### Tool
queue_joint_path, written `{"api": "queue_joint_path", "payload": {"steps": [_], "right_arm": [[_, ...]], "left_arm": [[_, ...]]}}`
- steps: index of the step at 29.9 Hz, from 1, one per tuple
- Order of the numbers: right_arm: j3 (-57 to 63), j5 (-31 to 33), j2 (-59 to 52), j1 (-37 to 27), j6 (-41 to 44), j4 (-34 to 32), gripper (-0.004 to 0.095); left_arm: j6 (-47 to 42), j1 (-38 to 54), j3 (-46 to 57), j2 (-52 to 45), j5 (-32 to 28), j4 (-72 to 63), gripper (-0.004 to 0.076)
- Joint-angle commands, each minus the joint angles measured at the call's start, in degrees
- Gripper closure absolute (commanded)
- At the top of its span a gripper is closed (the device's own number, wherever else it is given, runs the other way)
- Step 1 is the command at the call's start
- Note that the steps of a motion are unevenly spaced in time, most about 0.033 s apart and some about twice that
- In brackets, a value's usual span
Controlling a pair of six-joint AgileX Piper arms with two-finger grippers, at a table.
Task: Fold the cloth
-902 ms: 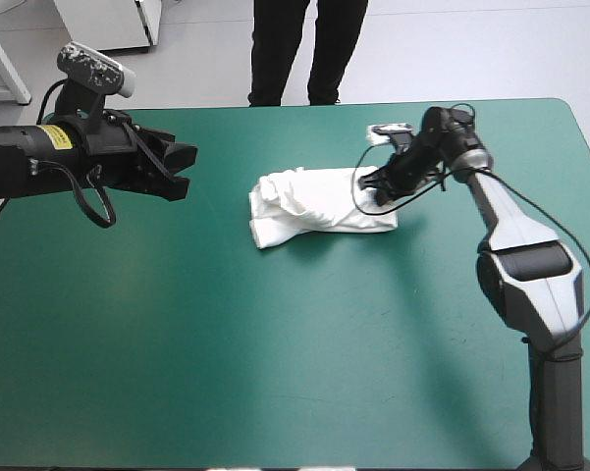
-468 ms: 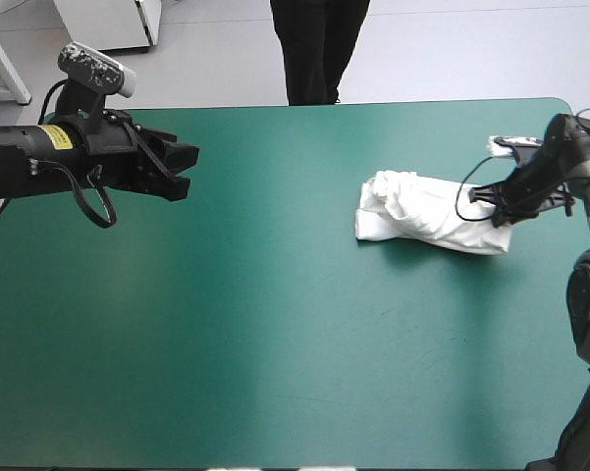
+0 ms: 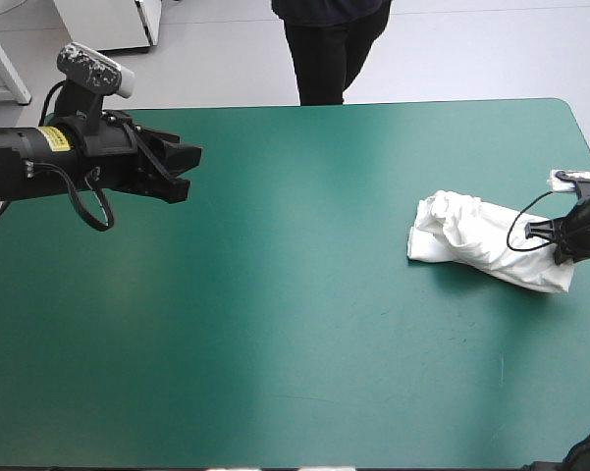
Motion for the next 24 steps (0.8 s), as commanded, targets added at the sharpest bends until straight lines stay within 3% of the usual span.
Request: {"api": "queue_joint_path", "payload": {"steps": [1, 13, 24], "right_arm": [[-0.6, -2.8, -3.1, -1.2, -0.6, -1.4, 0.0909], [-0.1, -3.1, -3.1, -1.7, 0.3, -0.5, 0.089], [-0.3, -3.4, -6.2, -3.9, -0.2, 2.8, 0.0549]], "left_arm": [[0.1, 0.0, -1.2, -2.5, 1.5, -2.2, 0.0451], [0.1, 0.0, -1.2, -3.1, 1.5, -2.0, 0.0451], [0.0, 0.0, -1.2, -5.4, 1.5, 4.8, 0.0451]]}}
